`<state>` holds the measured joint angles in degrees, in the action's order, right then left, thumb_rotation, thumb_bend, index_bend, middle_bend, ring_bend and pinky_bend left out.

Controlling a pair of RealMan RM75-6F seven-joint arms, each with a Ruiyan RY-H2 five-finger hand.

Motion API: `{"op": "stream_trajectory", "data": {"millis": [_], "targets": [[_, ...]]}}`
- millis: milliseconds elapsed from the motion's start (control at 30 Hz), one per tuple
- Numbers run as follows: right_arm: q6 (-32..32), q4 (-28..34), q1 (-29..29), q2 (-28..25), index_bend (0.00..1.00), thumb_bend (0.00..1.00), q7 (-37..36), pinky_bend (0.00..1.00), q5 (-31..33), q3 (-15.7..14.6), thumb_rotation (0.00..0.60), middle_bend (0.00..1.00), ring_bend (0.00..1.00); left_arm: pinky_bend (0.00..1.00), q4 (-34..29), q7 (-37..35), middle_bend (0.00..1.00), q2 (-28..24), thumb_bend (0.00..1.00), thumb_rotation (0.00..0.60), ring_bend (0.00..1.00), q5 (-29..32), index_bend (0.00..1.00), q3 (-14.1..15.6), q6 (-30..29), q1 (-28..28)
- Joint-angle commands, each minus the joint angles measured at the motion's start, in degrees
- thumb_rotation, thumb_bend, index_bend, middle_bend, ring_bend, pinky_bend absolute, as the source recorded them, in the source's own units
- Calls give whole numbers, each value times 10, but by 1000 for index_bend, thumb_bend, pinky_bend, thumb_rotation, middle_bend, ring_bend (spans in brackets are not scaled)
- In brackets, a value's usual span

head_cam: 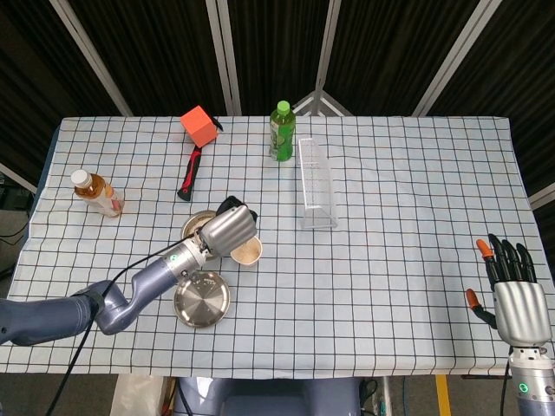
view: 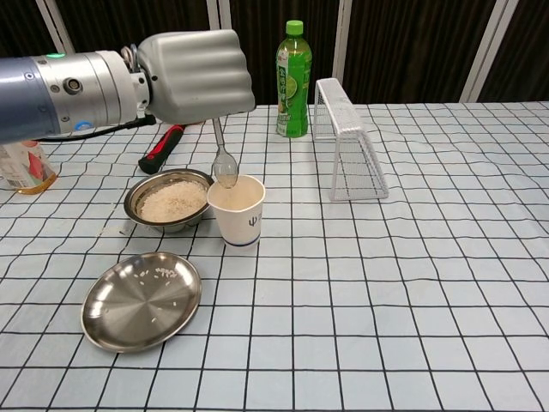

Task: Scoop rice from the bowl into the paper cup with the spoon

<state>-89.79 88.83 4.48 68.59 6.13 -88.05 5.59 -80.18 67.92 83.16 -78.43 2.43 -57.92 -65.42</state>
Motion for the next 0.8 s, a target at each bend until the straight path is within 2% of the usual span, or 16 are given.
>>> {"op": "stream_trajectory", "data": {"millis": [33, 800], "targets": [[-1, 0, 0, 1, 0, 383, 0, 0, 0, 0, 600, 0, 0, 1000, 9, 22, 1000, -5, 483, 600, 987, -30, 610, 5, 6, -7], [-3, -3, 0, 4, 0, 383, -3, 0, -1, 1, 600, 0, 0, 1000, 13, 59, 1000, 3, 483, 600, 987, -89, 610, -14, 29, 5]]}}
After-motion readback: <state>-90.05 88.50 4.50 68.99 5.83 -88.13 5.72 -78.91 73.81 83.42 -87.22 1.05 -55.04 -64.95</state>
